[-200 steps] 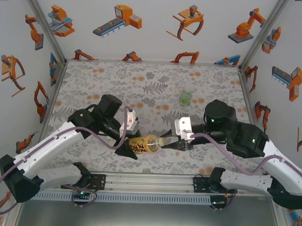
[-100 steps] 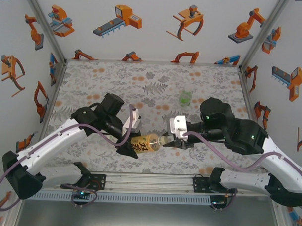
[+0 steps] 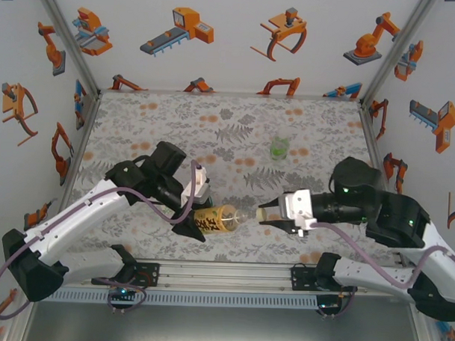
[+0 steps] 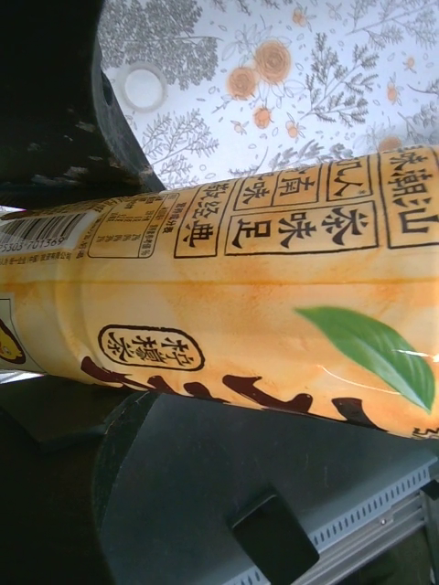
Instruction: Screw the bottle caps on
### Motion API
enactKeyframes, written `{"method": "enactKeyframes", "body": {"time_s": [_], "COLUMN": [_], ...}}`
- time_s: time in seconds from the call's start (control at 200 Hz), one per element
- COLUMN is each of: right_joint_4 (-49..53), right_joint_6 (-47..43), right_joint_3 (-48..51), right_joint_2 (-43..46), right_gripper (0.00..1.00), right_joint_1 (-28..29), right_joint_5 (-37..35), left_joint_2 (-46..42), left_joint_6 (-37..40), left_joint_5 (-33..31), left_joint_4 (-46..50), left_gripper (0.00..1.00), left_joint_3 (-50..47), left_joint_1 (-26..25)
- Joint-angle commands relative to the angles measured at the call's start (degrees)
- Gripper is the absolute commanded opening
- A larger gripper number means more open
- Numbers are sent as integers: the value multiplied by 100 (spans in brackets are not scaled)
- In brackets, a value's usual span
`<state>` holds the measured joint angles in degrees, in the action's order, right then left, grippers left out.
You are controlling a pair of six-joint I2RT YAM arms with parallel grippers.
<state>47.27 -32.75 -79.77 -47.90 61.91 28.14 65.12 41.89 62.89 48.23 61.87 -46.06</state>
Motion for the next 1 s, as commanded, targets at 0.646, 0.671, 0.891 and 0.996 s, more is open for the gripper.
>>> {"method": "enactKeyframes", "body": {"time_s": [0.646, 0.671, 0.891, 0.996], "right_joint_4": [16, -1, -23, -8], "right_joint_6": [187, 197, 225, 234], "right_joint_3": [-74, -66, -13, -13], "right_joint_2": [-666, -664, -684, -711], "right_gripper": [0, 0, 0, 0], "right_joint_1": [-1, 3, -3, 1], "right_joint_5": [-135, -142, -108, -133], "left_joint_2": [-30, -26, -3, 24], "left_joint_6": [-312, -321, -474, -488], "left_joint_5": [-278, -278, -295, -287], "left_joint_4": [-157, -164, -267, -270], "left_gripper": [0, 0, 0, 0], "left_joint_3": [32, 30, 32, 30], "left_joint_1": [-18, -17, -21, -18]}}
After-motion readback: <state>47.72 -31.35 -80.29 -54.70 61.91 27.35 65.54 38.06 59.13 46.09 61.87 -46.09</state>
